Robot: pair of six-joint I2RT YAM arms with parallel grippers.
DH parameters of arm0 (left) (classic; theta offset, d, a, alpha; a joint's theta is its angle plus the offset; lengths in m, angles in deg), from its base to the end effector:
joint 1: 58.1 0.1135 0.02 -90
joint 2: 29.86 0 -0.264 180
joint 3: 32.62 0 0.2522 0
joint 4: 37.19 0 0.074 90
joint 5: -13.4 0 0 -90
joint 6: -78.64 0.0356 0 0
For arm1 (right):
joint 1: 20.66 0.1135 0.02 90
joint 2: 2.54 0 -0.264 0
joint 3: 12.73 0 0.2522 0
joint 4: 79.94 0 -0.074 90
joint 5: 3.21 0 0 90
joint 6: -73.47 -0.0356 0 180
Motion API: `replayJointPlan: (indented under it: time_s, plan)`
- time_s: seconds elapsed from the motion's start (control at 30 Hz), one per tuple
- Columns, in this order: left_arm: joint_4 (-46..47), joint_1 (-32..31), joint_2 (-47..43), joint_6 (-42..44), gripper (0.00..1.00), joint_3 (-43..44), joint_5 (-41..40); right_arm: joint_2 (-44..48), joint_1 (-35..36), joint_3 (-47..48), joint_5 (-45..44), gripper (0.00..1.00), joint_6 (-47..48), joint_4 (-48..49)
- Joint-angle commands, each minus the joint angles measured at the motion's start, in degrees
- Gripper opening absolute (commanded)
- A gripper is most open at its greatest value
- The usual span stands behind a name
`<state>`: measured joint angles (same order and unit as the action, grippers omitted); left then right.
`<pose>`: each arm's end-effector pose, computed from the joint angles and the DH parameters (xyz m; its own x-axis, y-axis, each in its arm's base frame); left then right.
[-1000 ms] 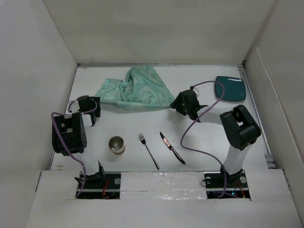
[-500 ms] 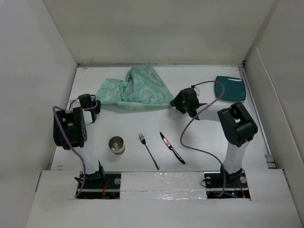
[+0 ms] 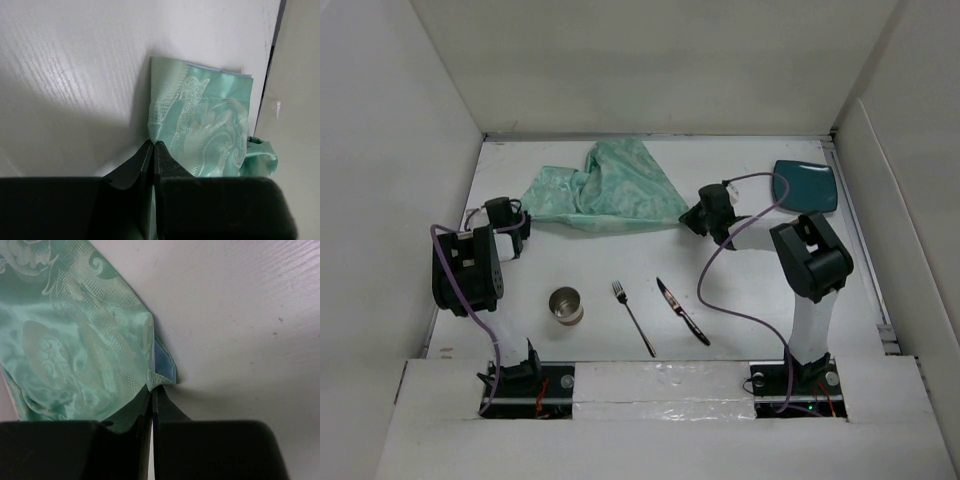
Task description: Set the dinner table for one person
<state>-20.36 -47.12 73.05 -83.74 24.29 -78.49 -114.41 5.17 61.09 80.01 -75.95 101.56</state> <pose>0.3432 0.0678 0.1360 0.0635 -0.9580 -0.2796 -0.5222 0.2069 -0.8273 0.3662 0.1726 0.1379 -0.5717 0.6731 -0.4692 0.2848 0.6991 0.6558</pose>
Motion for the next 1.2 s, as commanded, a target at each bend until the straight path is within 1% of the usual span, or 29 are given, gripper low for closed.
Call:
replayJointPlan:
  time_s: [0.0,0.07,0.17,0.2,0.27,0.3,0.33,0.37,0.4,0.43,0.53,0.57,0.63,0.67,0.77,0.87,0.97,1.1,1.13,1.17]
  plan:
    - [1.67,0.35,-5.17,4.43,0.0,0.44,-2.5,2.18,-0.51,-0.2,-4.11,0.0,0.26,2.57]
    - [1.67,0.35,-7.54,5.75,0.0,0.96,-3.2,3.15,-0.51,-0.11,-4.64,0.0,1.75,4.32]
    - [1.49,0.35,-11.93,9.18,0.0,2.54,-3.47,5.43,-1.04,0.07,-4.9,0.0,7.11,8.28]
    - [1.4,0.35,-14.73,9.88,0.0,2.98,-3.3,8.4,-1.04,0.24,-5.08,0.0,10.26,8.72]
    - [1.06,-0.17,-18.08,12.33,0.0,4.82,-3.03,12.01,-1.04,0.68,-6.04,0.0,13.44,8.73]
    - [0.62,-1.39,-21.49,13.31,0.0,5.61,-3.12,16.21,-1.04,0.94,-6.22,0.0,17.37,8.47]
    - [-1.13,-3.06,-25.09,15.49,0.0,8.76,-4.16,20.69,-1.04,1.64,-7.53,0.0,20.8,7.16]
    - [-1.58,-3.07,-25.13,16.47,0.0,8.79,-4.17,20.73,-1.04,1.91,-7.54,0.0,20.83,7.15]
    - [-2.02,-4.12,-28.35,17.44,0.0,9.66,-4.61,23.08,-0.34,2.35,-8.67,0.0,23.97,5.58]
    - [-2.29,-6.13,-30.04,18.14,0.0,11.06,-5.31,27.89,0.27,2.61,-11.12,0.0,25.48,4.78]
    - [-2.72,-8.52,-35.84,19.12,0.0,13.52,-5.58,35.64,1.6,4.98,-12.98,0.0,29.88,1.62]
    - [-3.6,-8.52,-36.81,19.03,0.0,14.32,-4.97,37.59,2.29,5.68,-13.77,0.0,30.67,-0.83]
    - [-4.22,-8.52,-40.15,18.42,0.0,16.07,-3.04,41.19,2.91,7.71,-14.83,0.0,33.4,-2.6]
    - [-4.66,-8.52,-41.29,18.33,0.0,16.69,-2.6,44.52,2.92,8.23,-15.27,0.0,34.19,-4.44]
    - [-5.54,-8.52,-45.25,18.15,0.0,18.36,-1.19,48.93,2.92,11.57,-15.1,0.0,36.82,-8.57]
    - [-5.63,-8.52,-47.1,17.8,0.0,18.89,-0.13,49.12,0.64,16.05,-12.21,0.0,38.15,-12.7]
    - [-5.71,-8.52,-45.97,18.06,0.0,18.63,0.31,46.41,-1.74,19.04,-9.39,0.0,39.02,-13.59]
    - [-4.22,-8.52,-42.11,17.1,0.0,16.7,1.54,38.51,-5.51,23.08,-3.6,0.0,39.12,-14.39]
    - [-3.53,-8.52,-41.31,16.75,0.0,15.91,1.63,34.66,-6.22,24.05,-0.28,0.0,39.03,-14.56]
    - [-2.56,-8.52,-40.43,16.74,0.0,15.65,1.63,32.79,-6.92,24.93,1.15,0.0,38.94,-14.39]
